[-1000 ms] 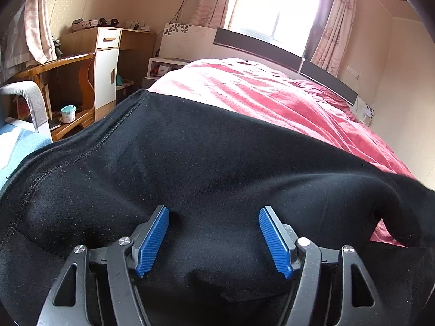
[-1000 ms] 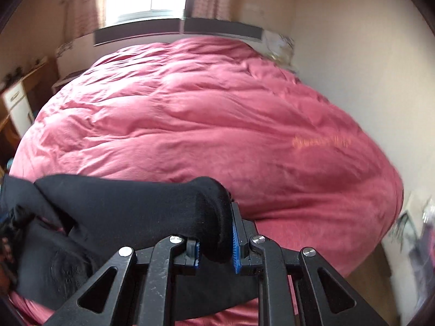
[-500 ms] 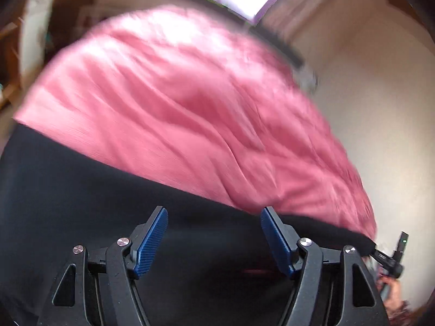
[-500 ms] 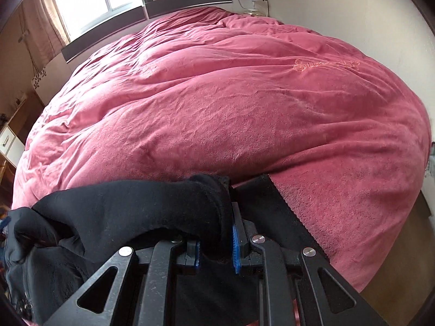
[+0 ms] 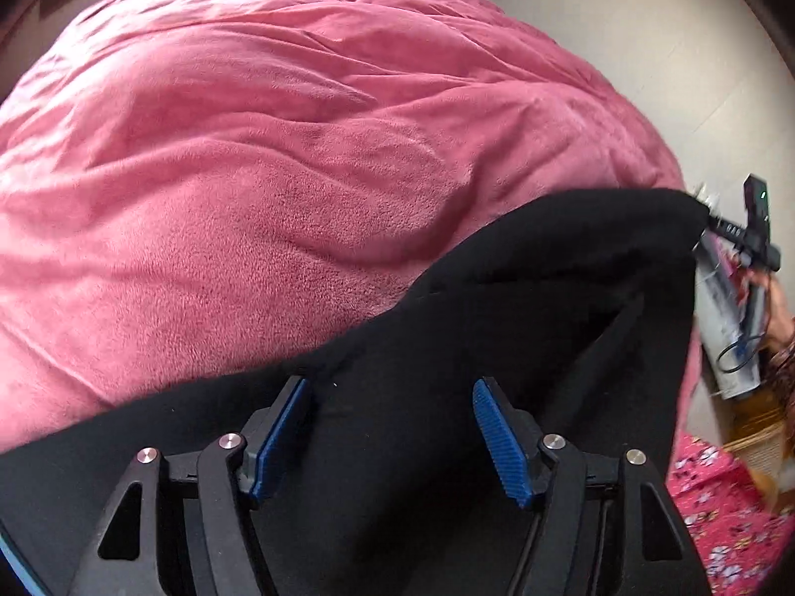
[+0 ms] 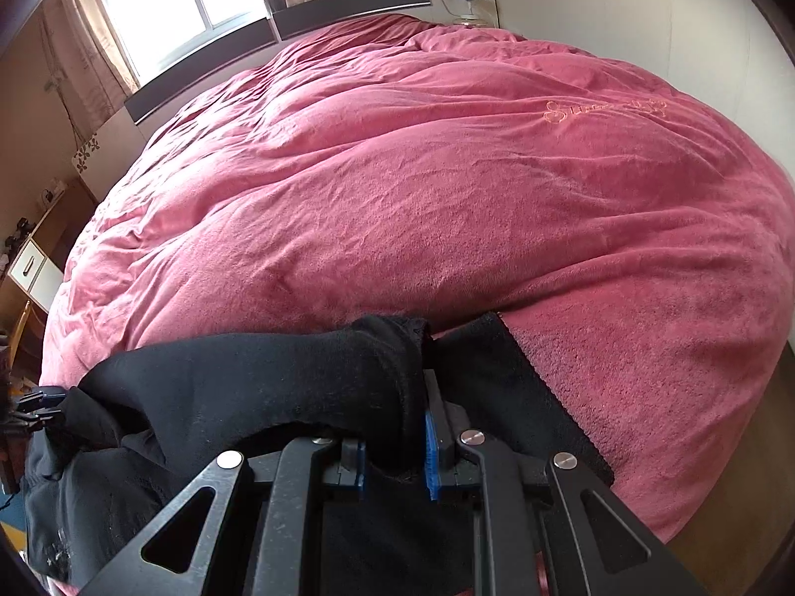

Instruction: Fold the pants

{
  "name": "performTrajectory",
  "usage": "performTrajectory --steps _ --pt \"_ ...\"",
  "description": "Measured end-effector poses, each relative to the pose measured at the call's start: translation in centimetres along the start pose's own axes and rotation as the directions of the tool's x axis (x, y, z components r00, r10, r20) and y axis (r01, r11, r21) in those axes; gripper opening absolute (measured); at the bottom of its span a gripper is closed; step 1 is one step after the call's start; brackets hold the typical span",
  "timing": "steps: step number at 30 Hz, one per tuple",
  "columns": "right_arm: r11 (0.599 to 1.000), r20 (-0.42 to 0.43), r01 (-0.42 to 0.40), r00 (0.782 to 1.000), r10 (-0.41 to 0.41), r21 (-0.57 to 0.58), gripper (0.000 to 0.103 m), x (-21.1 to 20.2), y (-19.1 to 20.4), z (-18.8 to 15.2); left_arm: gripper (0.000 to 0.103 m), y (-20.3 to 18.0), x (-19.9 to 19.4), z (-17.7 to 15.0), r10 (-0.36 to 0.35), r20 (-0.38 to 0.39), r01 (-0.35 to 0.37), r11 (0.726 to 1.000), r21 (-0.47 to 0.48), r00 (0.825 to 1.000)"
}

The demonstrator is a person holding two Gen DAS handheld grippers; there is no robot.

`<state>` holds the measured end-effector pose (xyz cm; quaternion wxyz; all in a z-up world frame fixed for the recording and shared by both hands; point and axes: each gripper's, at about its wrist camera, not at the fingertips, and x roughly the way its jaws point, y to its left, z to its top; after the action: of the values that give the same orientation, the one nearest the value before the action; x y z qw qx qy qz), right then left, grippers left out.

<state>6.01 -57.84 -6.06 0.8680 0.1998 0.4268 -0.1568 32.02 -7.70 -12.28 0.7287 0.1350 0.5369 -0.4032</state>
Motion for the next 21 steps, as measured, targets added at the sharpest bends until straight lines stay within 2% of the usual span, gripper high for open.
performTrajectory --steps 1,2,3,5,6,8,10,11,13,15,18,21 --pt "1.000 0.000 0.000 1.000 0.000 0.005 0.017 0.1 0.0 -0.1 0.062 -0.3 0.1 0.0 0.022 0.009 -0.022 1.000 0.012 1.000" --pt "1.000 0.000 0.000 1.000 0.000 0.008 0.017 0.1 0.0 -0.2 0.049 -0.9 0.6 0.0 0.061 0.014 -0.061 0.997 0.038 0.998" --pt "1.000 0.001 0.001 1.000 -0.001 0.009 0.017 0.2 0.0 -0.2 0.042 -1.5 1.1 0.2 0.097 0.014 -0.098 0.993 0.068 0.995" --pt "1.000 0.003 0.004 1.000 -0.004 0.009 0.017 0.1 0.1 -0.4 0.026 -2.9 1.5 -0.2 0.182 0.047 -0.187 0.972 0.141 0.982" --pt "1.000 0.003 0.005 1.000 -0.005 0.007 0.017 0.1 0.2 -0.4 0.023 -3.6 1.2 -0.5 0.212 0.080 -0.222 0.962 0.159 0.974" --pt "1.000 0.009 0.010 1.000 -0.010 0.001 0.017 -0.2 0.2 -0.5 0.019 -3.8 -0.1 -1.0 0.216 0.132 -0.233 0.964 0.130 0.967" --pt "1.000 0.024 0.012 1.000 -0.012 -0.004 0.017 -0.7 0.2 -0.4 0.018 -3.6 -3.0 -1.9 0.176 0.222 -0.193 0.980 0.054 0.959" --pt "1.000 0.031 0.013 0.999 -0.013 -0.003 0.017 -1.0 0.1 -0.3 0.018 -3.2 -4.5 -2.4 0.138 0.261 -0.147 0.989 0.016 0.955" --pt "1.000 0.040 0.008 0.999 -0.008 -0.002 0.017 -1.5 0.0 -0.2 0.018 -2.4 -7.3 -3.3 0.063 0.313 -0.055 0.998 -0.034 0.948" --pt "1.000 0.037 -0.004 0.999 0.004 -0.014 0.017 -1.9 0.1 0.0 0.018 -1.7 -9.3 -3.7 0.033 0.348 -0.011 0.998 -0.066 0.937" --pt "0.999 0.035 0.005 0.999 -0.004 -0.048 0.017 -3.1 0.4 0.2 0.018 -1.0 -11.5 -3.7 -0.021 0.390 0.054 0.996 -0.075 0.921" --pt "0.997 0.065 0.030 0.998 -0.026 -0.072 0.017 -4.5 0.6 0.2 0.018 -0.8 -12.8 -3.9 -0.030 0.416 0.060 0.996 -0.059 0.909"
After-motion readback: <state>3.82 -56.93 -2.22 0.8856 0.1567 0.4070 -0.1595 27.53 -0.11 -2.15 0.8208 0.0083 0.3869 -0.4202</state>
